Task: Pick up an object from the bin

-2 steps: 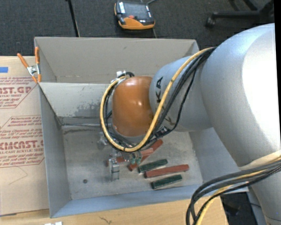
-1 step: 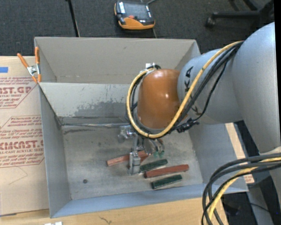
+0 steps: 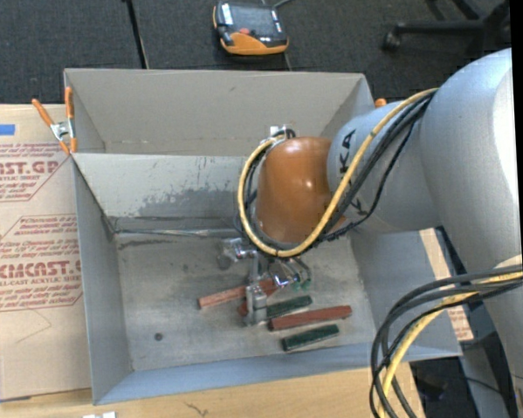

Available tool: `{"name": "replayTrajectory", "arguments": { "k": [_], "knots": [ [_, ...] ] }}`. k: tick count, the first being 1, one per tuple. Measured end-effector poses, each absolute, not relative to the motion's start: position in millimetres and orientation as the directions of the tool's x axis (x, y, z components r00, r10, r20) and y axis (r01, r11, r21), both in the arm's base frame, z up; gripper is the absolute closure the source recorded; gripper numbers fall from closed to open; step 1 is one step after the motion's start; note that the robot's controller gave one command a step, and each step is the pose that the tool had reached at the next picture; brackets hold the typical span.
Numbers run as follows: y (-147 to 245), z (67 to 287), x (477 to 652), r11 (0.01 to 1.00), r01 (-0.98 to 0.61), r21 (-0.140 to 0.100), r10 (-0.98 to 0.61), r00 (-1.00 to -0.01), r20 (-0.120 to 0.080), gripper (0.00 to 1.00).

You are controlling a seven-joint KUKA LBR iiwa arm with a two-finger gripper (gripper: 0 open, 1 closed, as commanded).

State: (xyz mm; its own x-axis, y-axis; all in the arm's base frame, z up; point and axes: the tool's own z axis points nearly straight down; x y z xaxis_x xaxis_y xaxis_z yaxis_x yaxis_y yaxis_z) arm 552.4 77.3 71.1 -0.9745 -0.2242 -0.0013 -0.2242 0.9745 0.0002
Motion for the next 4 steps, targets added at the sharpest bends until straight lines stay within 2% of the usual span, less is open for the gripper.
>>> {"name": "replayTrajectory", "arguments": {
  "k": [1, 4],
  "knots": [
    [31.1, 69.8, 556.7, 0.961, -0.278, 0.001, -0.278, -0.961, -0.001, 1.0],
    [31.4, 77.5, 556.3, 0.961, -0.278, 0.002, -0.278, -0.961, 0.0, 1.0]
  ]
}}
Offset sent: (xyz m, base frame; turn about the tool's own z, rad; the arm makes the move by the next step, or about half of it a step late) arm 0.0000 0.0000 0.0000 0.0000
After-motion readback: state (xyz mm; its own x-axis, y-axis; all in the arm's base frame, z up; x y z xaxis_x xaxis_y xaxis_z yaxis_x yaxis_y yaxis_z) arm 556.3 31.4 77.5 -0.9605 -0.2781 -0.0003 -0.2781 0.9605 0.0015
